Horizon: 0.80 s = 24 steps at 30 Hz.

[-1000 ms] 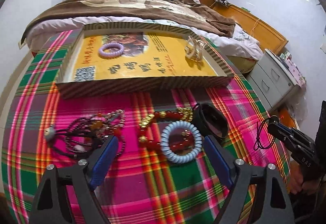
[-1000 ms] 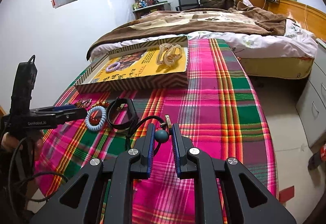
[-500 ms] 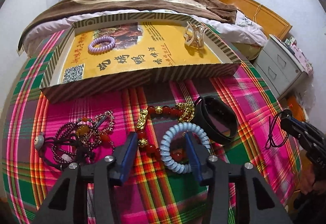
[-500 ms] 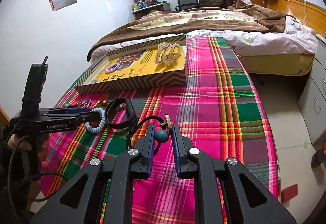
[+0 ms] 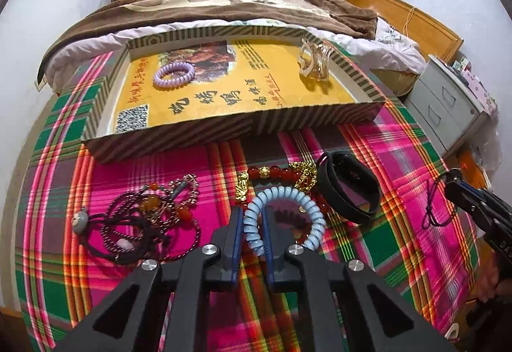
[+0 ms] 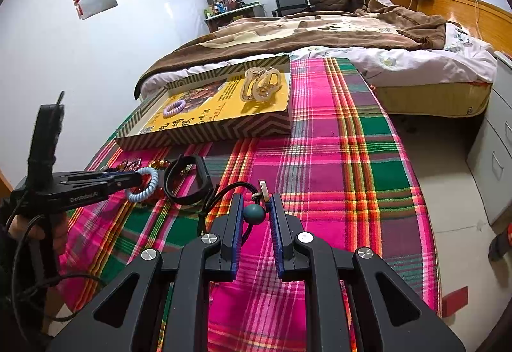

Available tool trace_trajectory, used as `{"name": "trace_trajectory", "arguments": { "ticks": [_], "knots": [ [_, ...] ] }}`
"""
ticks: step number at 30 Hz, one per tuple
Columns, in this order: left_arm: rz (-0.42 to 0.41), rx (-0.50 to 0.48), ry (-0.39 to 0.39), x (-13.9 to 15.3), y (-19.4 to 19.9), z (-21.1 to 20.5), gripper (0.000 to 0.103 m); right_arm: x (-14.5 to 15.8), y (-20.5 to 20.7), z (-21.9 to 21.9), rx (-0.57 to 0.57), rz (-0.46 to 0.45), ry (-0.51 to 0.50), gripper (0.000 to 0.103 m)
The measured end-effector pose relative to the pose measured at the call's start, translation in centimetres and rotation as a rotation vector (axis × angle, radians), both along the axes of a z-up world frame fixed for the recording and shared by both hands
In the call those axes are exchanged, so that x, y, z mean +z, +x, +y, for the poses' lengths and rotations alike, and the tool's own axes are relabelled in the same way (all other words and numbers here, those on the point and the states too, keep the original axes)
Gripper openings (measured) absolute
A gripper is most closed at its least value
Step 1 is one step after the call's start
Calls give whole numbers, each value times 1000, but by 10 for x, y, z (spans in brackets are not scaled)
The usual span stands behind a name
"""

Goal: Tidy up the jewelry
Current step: 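Grasp the light-blue coil bracelet with the left tool while the right tool holds the hair tie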

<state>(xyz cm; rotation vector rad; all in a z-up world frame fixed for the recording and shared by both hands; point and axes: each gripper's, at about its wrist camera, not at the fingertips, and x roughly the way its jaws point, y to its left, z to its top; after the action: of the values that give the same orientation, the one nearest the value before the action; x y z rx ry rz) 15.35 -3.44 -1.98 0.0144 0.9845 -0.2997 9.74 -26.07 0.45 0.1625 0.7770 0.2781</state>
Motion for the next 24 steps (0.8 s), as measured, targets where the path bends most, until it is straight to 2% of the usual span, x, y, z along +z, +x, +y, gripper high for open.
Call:
{"name": "trace_trajectory", "arguments": {
  "ticks": [11,16,18,20,24],
  "knots": [
    [-48,43,-18,16,-17,19,12,8,1,7,0,-18,-1,17],
    [34,40,-30,-3,-7,18,14,11,0,11,5,-27,0,17],
    [39,41,-32,-8,-7,18,25,10,1,12,5,-24,-4,17],
    [35,21,-38,-8,-7,16,32,9,1,11,3,-21,-2,17],
    [31,13,-7,-8,-8,12,33,9,1,12,4,-24,1,17]
  ]
}}
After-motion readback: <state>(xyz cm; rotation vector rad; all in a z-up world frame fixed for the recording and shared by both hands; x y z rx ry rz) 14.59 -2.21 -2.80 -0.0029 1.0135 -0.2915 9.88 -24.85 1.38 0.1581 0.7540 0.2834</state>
